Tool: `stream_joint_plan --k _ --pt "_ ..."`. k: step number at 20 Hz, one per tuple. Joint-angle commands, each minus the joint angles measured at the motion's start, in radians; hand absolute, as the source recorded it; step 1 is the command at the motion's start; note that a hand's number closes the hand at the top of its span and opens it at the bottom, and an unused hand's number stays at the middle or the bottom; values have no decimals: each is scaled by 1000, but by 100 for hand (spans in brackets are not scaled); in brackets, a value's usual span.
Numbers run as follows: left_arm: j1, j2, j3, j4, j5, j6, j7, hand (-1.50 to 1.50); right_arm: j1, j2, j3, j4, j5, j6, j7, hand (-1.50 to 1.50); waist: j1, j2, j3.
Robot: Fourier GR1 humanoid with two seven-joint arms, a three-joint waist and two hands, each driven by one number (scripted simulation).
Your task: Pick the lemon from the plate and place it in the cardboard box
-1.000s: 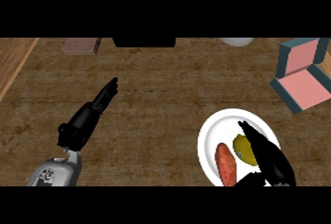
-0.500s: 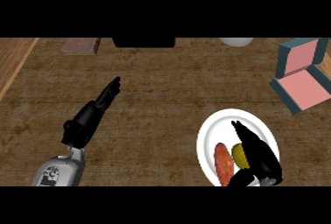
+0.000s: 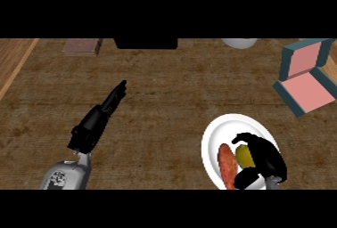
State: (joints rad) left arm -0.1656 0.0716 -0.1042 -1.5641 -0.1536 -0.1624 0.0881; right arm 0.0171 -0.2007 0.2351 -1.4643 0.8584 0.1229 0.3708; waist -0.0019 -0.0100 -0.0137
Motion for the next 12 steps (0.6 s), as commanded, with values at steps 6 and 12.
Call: stream_joint_plan --k 6,12 --pt "-79 0 36 95 5 -19 -26 0 -30 22 11 50 103 -93 -37 150 0 11 14" --pt "-30 19 35 33 17 -32 -4 0 -10 -410 -29 2 16 -37 -635 150 3 7 17"
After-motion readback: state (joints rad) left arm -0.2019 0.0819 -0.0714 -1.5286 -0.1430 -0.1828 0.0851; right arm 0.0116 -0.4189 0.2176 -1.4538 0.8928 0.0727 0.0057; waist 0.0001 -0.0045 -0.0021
